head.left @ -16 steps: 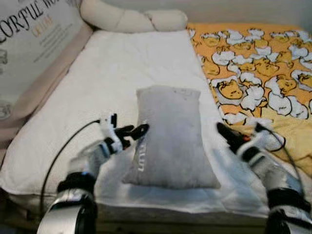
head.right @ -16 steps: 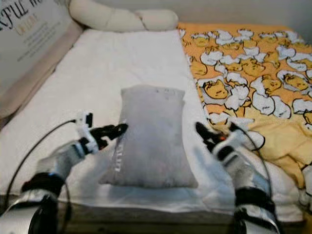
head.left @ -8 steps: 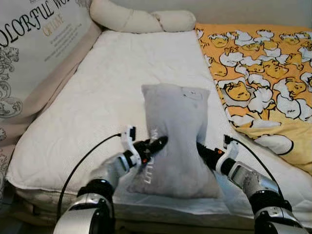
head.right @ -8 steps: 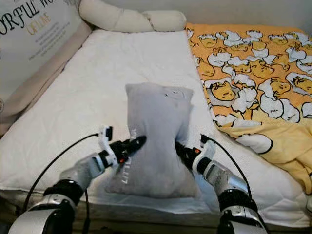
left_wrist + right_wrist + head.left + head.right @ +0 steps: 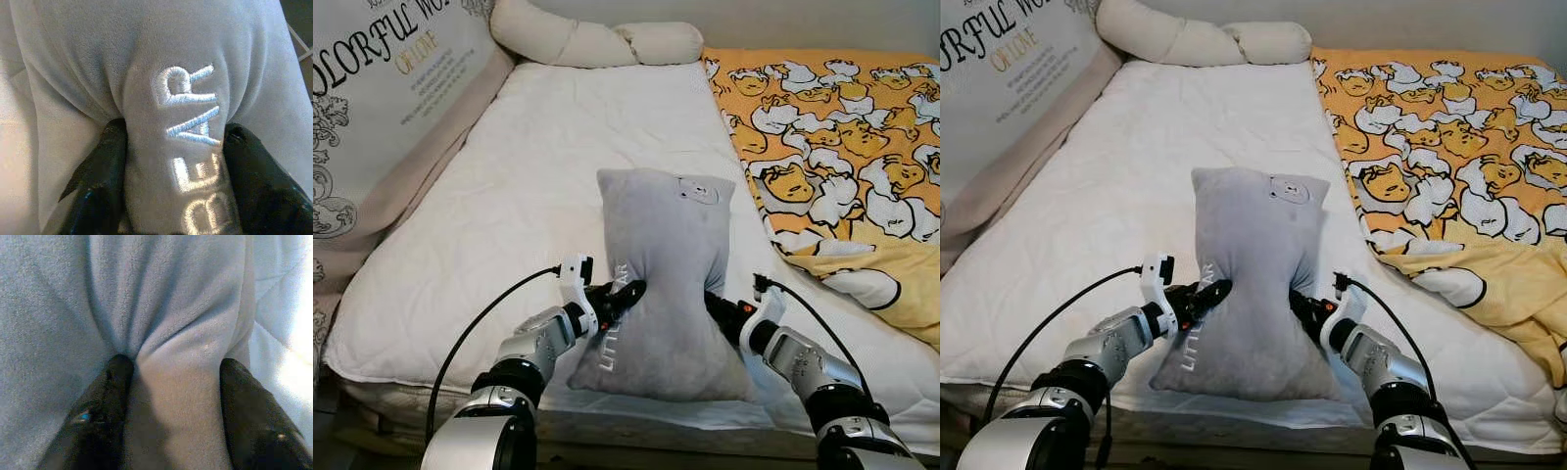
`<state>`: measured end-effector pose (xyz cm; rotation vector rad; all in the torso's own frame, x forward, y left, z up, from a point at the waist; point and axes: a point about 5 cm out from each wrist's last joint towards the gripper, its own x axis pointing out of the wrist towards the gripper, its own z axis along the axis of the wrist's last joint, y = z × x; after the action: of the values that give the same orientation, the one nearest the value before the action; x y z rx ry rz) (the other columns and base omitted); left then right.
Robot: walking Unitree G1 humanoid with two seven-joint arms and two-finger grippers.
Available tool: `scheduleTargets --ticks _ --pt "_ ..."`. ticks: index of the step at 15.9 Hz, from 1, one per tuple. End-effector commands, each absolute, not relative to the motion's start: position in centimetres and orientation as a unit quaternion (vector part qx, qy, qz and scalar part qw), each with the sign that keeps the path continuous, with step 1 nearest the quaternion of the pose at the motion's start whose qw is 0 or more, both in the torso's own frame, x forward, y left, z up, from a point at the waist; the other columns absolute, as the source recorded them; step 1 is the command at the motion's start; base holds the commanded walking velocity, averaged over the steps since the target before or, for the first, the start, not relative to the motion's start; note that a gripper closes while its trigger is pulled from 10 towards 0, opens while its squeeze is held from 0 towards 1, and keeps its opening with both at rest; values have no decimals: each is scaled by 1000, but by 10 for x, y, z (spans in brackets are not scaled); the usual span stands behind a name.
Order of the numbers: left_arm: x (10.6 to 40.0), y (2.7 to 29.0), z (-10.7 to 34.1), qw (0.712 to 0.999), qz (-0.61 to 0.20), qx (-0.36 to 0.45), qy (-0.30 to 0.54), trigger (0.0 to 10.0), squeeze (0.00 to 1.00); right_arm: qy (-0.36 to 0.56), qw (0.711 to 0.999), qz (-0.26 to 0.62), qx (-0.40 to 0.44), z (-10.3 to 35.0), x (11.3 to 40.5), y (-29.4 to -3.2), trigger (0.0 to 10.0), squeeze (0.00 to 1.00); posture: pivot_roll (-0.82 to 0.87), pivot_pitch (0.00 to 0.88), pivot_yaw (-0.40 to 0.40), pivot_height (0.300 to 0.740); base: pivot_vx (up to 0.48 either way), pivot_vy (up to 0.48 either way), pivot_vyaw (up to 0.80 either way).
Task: Clean up the room
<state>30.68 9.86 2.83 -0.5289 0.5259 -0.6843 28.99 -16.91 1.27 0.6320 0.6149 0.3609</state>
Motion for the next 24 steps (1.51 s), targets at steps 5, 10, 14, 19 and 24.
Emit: scheduleTargets --ticks 5,10,14,19,24 --pt "302 89 21 879 -320 -222 275 0 0 284 896 192 282 17 294 -153 0 0 -159 0 38 740 0 0 0" --pt "303 87 29 880 -345 -210 252 0 0 268 894 171 317 20 298 -151 0 0 -146 0 30 740 0 0 0" --pt "306 82 37 877 -368 -183 249 0 0 246 901 174 312 26 300 -149 0 0 -162 0 50 740 0 0 0" --pt "315 88 89 907 -367 -120 165 0 0 164 916 207 302 65 301 -144 0 0 -132 0 38 740 0 0 0" --pt "303 98 130 937 -311 -111 114 0 0 108 915 227 314 103 285 -132 0 0 -126 0 50 740 0 0 0"
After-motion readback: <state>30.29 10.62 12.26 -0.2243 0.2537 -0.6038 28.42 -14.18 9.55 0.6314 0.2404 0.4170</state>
